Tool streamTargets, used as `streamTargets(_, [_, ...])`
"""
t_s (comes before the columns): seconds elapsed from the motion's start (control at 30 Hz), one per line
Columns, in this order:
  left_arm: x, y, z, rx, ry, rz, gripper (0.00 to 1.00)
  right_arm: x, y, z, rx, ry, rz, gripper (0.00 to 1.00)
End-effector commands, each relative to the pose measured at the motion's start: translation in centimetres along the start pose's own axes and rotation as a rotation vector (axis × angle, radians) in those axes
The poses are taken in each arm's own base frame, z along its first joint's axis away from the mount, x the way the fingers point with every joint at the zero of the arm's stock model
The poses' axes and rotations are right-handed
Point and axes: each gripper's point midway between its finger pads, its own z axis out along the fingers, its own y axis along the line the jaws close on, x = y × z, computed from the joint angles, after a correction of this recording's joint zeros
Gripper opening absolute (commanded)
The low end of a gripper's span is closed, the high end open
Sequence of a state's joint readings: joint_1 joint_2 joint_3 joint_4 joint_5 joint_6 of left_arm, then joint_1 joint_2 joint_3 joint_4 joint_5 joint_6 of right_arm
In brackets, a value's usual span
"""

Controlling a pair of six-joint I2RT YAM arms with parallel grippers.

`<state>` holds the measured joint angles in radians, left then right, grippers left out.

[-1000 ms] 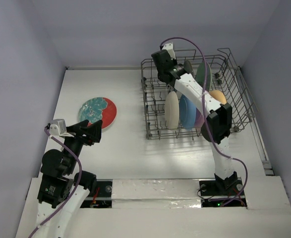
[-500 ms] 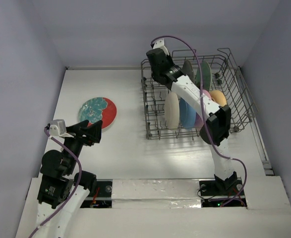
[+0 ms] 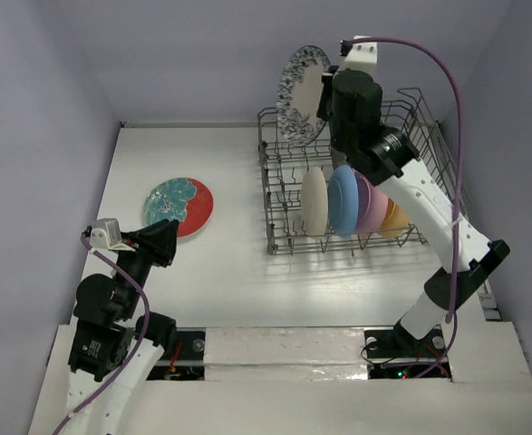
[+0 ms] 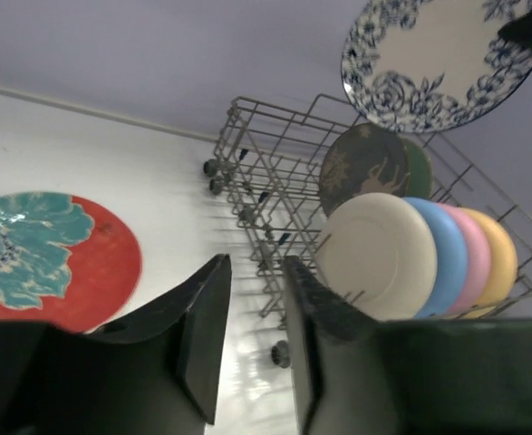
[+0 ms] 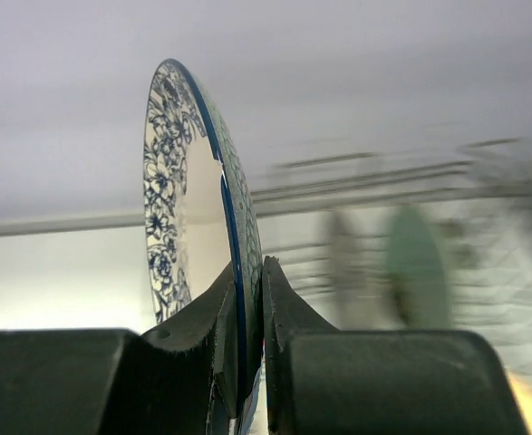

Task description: Unload the plates from the dish rack

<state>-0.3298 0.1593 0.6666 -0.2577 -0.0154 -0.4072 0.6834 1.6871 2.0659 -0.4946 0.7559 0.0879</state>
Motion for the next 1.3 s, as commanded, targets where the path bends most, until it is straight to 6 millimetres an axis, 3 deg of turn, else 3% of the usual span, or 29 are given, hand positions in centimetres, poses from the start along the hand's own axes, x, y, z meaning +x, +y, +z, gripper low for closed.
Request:
streamTargets(0.0, [-1.4,-0.3,-0.2,0.006,-0.059,-0.001,0.24,-1.9,9.5,-1.7,-0.365,-0.073,0.381,0.0])
streamTargets(0.07, [-1.6,0.0,-0.3,-0.013,-0.069,-0.011,0.12,-0.5,12.9,-2.2,-0.497,-0.029,0.437,0.0])
streamTargets(0.1, [-1.7,0.3,-0.3,-0.029,-0.074,-0.011,0.04,1.7,14.8,-1.2,-0.526,0.016,0.449,0.0])
streamTargets(0.2, [-1.5,0.6,-0.1,-0.045,-0.065,-0.013,0.03,4.4,19.9,-1.7,-0.64,0.105,0.516,0.0])
streamTargets(0.23, [-1.5,0.7,-0.1,-0.052,-0.067,-0.013,0.03,6.1,22.2,-1.5,-0.661,0.14,0.538,0.0])
streamTargets(0.33, [-1.4,0.8,0.0,-0.054,-0.061,-0.014,0.04,8.4,25.3,-1.2,-0.722,0.199,0.608,0.0])
streamTargets(0.37, [-1.5,0.7,0.0,-0.054,-0.063,-0.014,0.04,11.2,27.0,-1.3,-0.741,0.258,0.6,0.0])
streamTargets(0.47, [-1.4,0.7,0.0,-0.052,-0.059,-0.012,0.06,13.7,29.5,-1.3,-0.759,0.287,0.635,0.0])
streamTargets(0.67, [-1.2,0.6,0.1,-0.045,-0.053,-0.012,0.08,18.6,31.8,-1.1,-0.74,0.388,0.661,0.0])
streamTargets(0.7, [-1.2,0.6,0.1,-0.047,-0.052,-0.012,0.09,20.2,32.4,-1.5,-0.737,0.419,0.651,0.0])
streamTargets(0.83, [-1.3,0.6,0.1,-0.046,-0.055,-0.012,0.11,23.8,32.9,-2.0,-0.717,0.493,0.642,0.0])
streamTargets(0.93, [-1.3,0.6,0.0,-0.044,-0.056,-0.012,0.13,26.2,33.4,-2.6,-0.711,0.543,0.673,0.06])
streamTargets(1.07, [-1.3,0.5,0.0,-0.042,-0.055,-0.012,0.15,28.2,34.0,-3.2,-0.714,0.593,0.658,0.19])
streamTargets(1.27, [-1.2,0.5,0.0,-0.039,-0.051,-0.012,0.15,28.8,34.5,-3.6,-0.719,0.602,0.637,0.29])
